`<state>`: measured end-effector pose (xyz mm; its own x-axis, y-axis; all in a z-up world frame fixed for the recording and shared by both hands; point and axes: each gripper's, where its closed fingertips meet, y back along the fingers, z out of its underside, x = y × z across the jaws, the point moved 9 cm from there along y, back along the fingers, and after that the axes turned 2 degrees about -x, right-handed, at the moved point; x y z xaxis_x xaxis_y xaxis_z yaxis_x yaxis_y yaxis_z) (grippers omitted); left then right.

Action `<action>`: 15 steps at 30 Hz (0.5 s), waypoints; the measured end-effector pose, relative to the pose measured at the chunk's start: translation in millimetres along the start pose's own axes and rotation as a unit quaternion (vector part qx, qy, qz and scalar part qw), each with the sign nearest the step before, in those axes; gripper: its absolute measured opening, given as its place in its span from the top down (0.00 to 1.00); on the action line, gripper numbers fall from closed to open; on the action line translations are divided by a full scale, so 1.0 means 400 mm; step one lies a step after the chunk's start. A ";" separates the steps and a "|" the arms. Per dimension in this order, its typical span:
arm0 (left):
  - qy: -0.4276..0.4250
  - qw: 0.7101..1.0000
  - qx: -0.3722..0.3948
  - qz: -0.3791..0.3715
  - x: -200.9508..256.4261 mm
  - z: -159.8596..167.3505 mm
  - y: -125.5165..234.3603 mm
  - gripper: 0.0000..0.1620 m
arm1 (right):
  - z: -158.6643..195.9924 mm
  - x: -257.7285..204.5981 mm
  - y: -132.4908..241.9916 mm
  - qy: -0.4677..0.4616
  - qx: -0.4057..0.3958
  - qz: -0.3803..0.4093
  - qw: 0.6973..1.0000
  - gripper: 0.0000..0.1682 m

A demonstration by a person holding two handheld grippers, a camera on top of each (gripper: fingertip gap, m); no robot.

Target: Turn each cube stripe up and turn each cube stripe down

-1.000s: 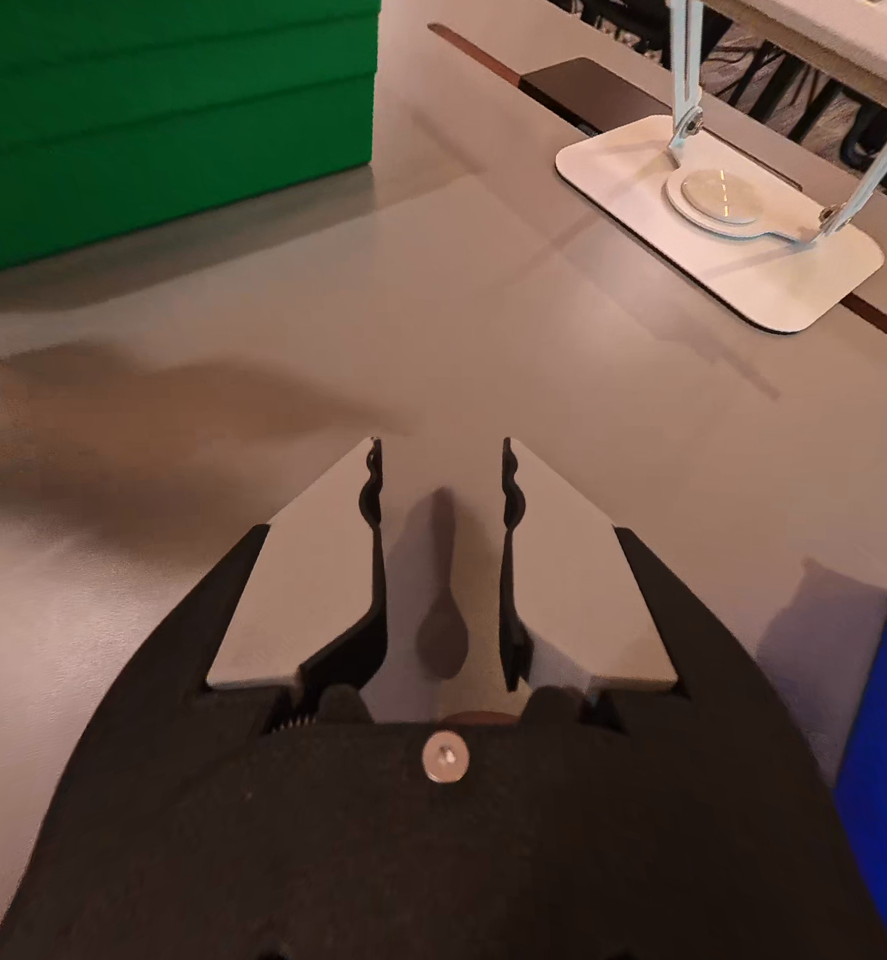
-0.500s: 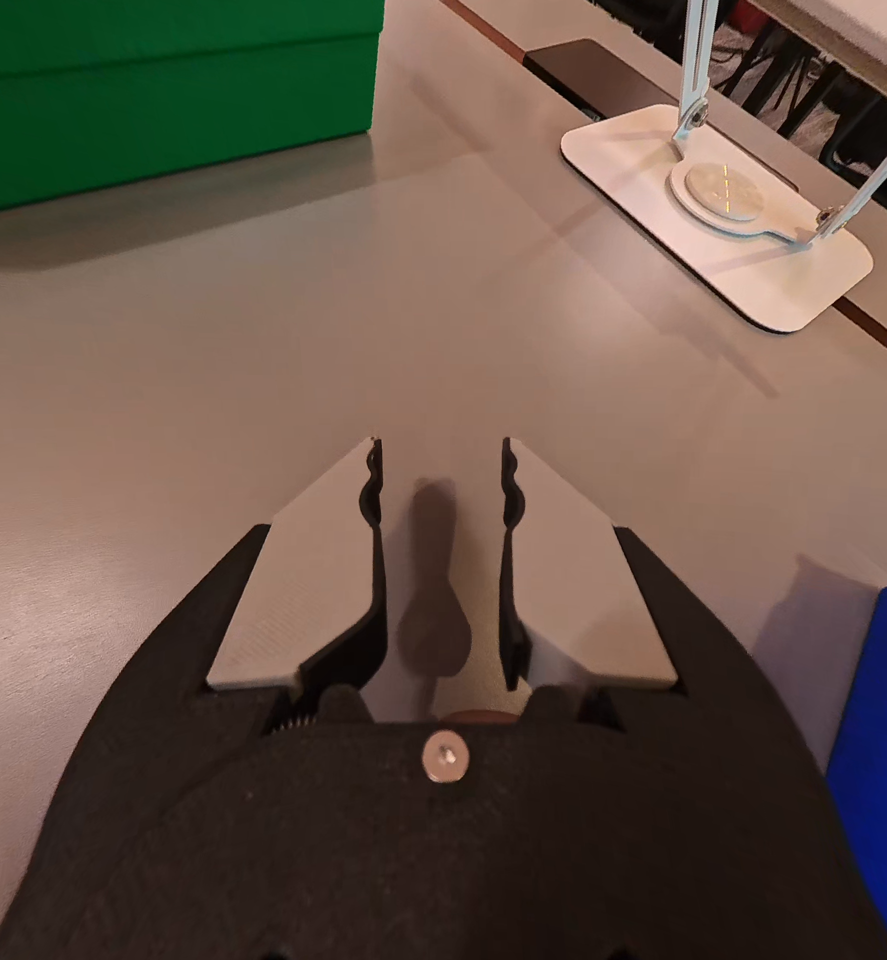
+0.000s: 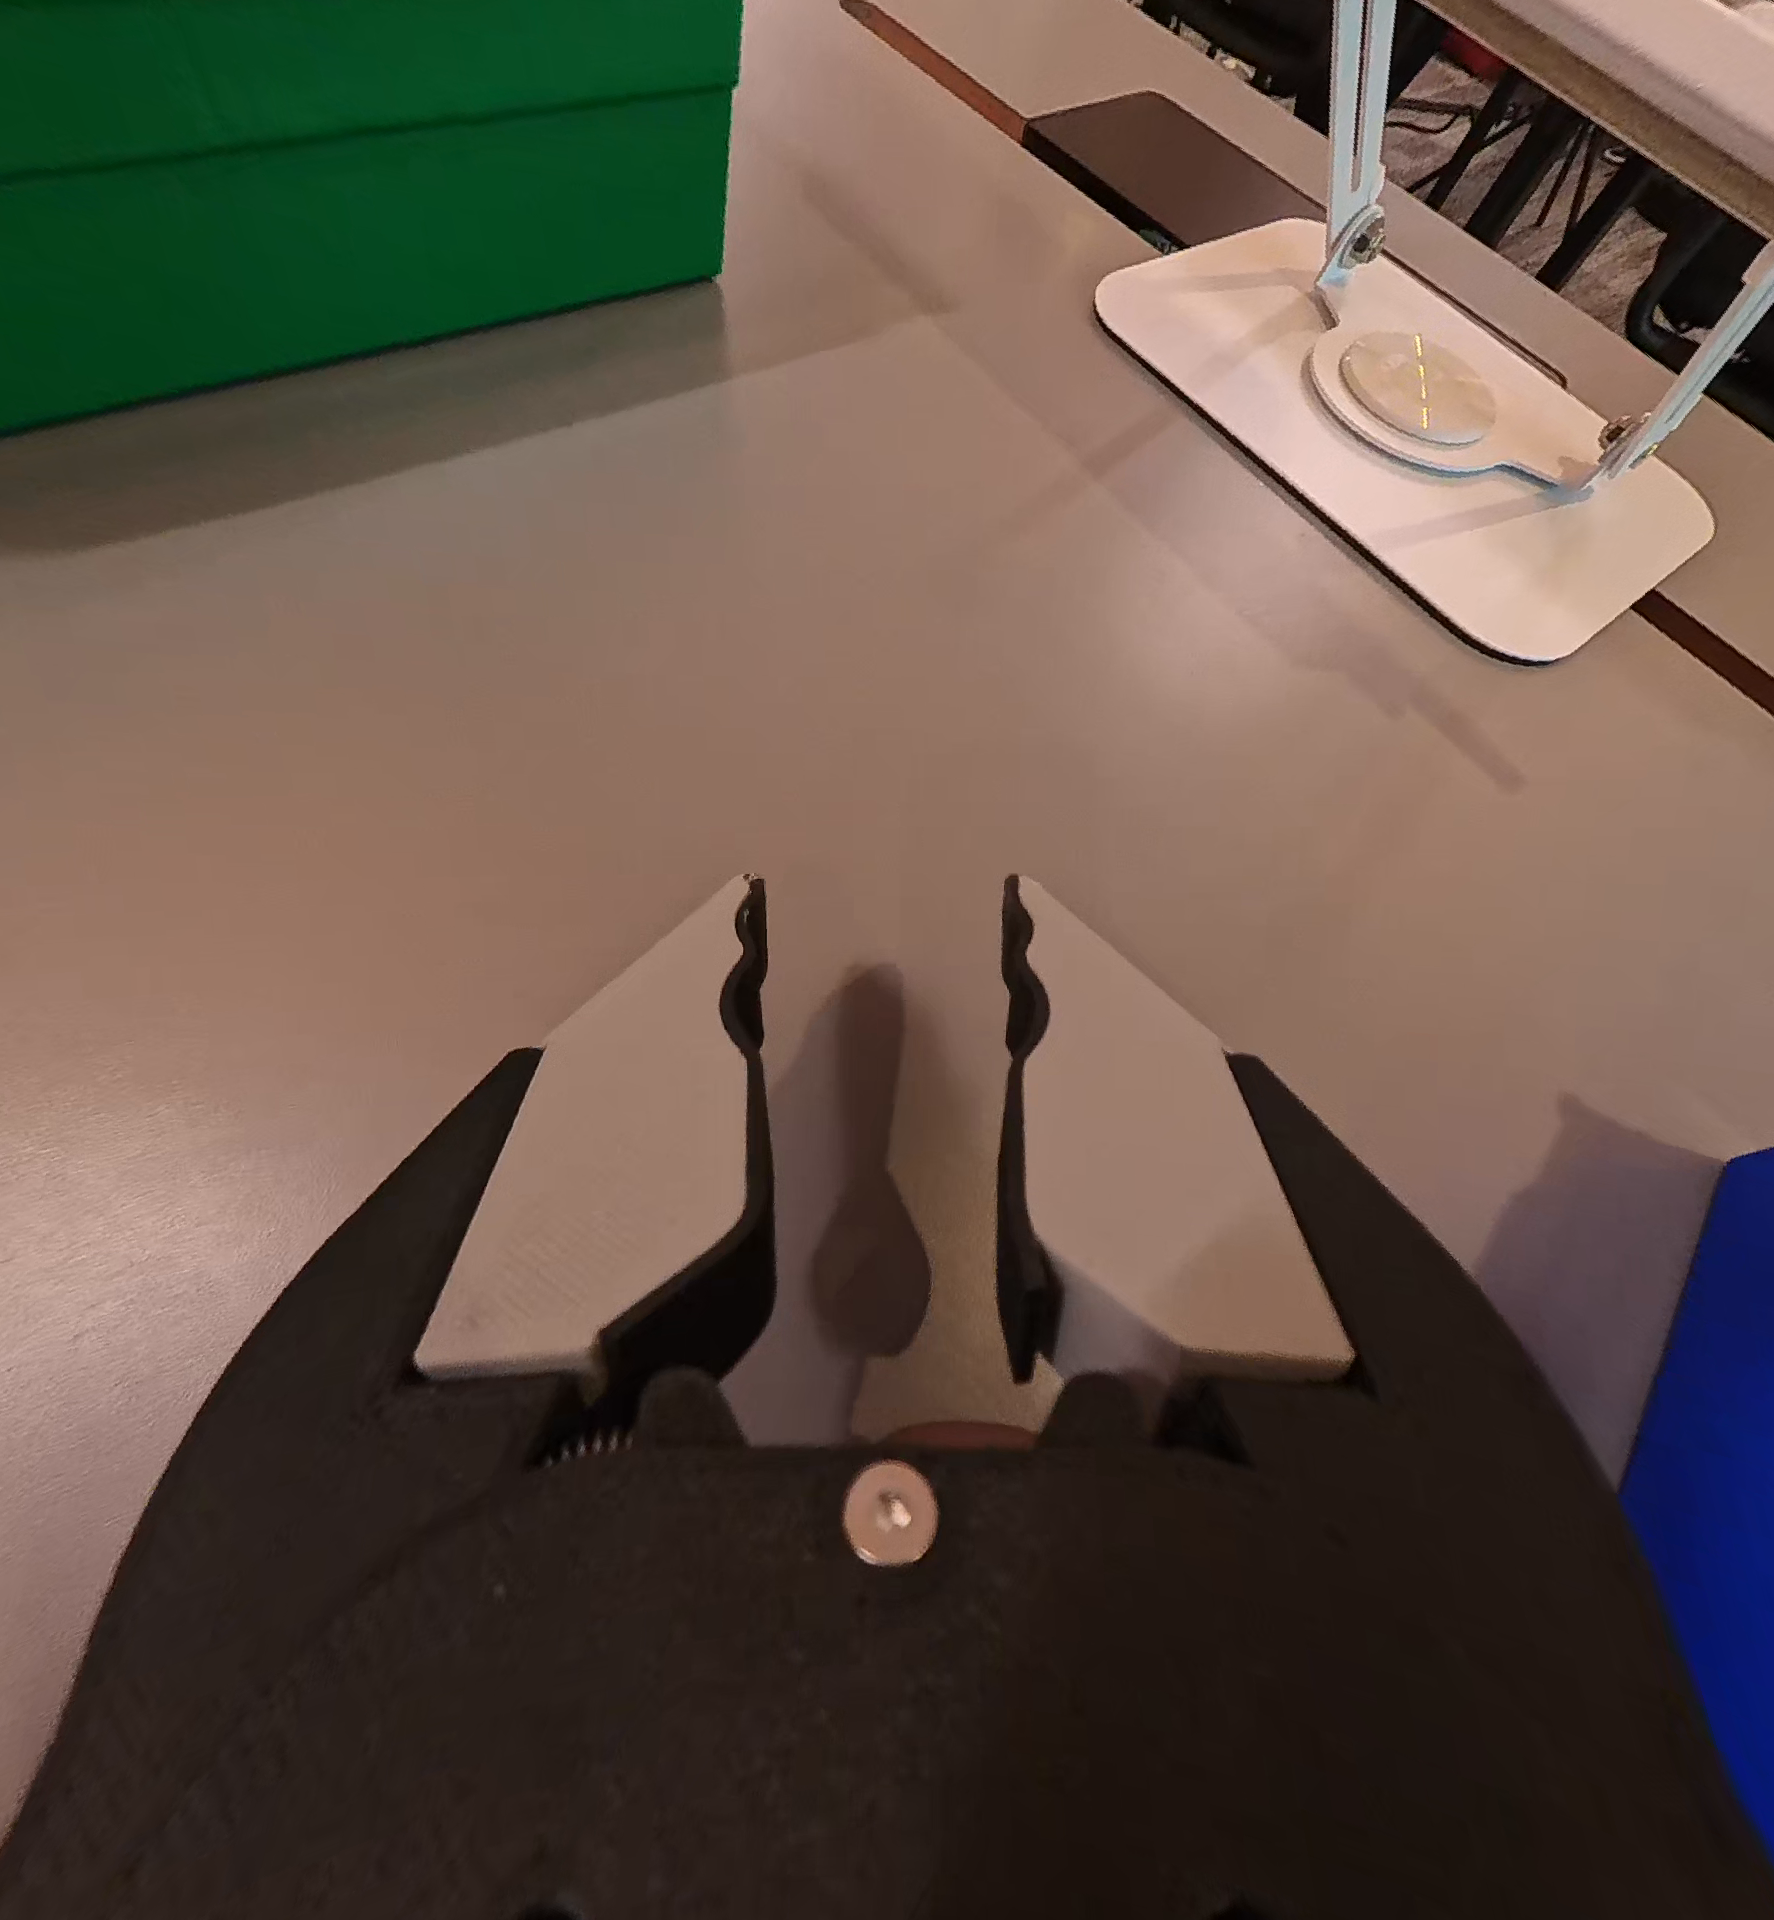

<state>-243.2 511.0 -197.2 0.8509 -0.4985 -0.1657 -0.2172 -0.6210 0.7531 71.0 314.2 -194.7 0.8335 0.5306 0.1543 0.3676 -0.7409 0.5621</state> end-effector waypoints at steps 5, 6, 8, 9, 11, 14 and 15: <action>-0.012 0.990 0.132 0.043 -0.028 -0.026 0.141 0.72 | -0.016 -0.025 0.011 -0.013 0.025 -0.065 0.997 0.74; -0.029 0.982 0.176 0.068 -0.018 -0.033 0.189 0.72 | -0.021 -0.037 0.013 -0.024 0.032 -0.101 0.994 0.73; -0.095 0.953 0.260 0.122 0.028 -0.036 0.288 0.72 | -0.030 -0.066 0.018 -0.053 0.043 -0.197 0.978 0.70; -0.136 0.935 0.298 0.139 0.058 -0.030 0.335 0.72 | -0.035 -0.081 0.021 -0.069 0.049 -0.247 0.965 0.69; -0.212 0.891 0.359 0.179 0.135 -0.006 0.414 0.72 | -0.044 -0.112 0.030 -0.099 0.060 -0.355 0.928 0.67; -0.301 0.802 0.443 0.263 0.282 0.057 0.498 0.73 | -0.066 -0.151 0.059 -0.155 0.092 -0.523 0.833 0.63; -0.322 0.780 0.456 0.282 0.329 0.079 0.511 0.73 | -0.074 -0.157 0.068 -0.172 0.106 -0.558 0.805 0.62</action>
<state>-190.7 299.4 -85.0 0.1429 -0.8661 -0.4790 -0.9705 -0.2176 0.1039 16.5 273.0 -165.2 -0.0138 0.7961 -0.6050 0.9983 0.0456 0.0372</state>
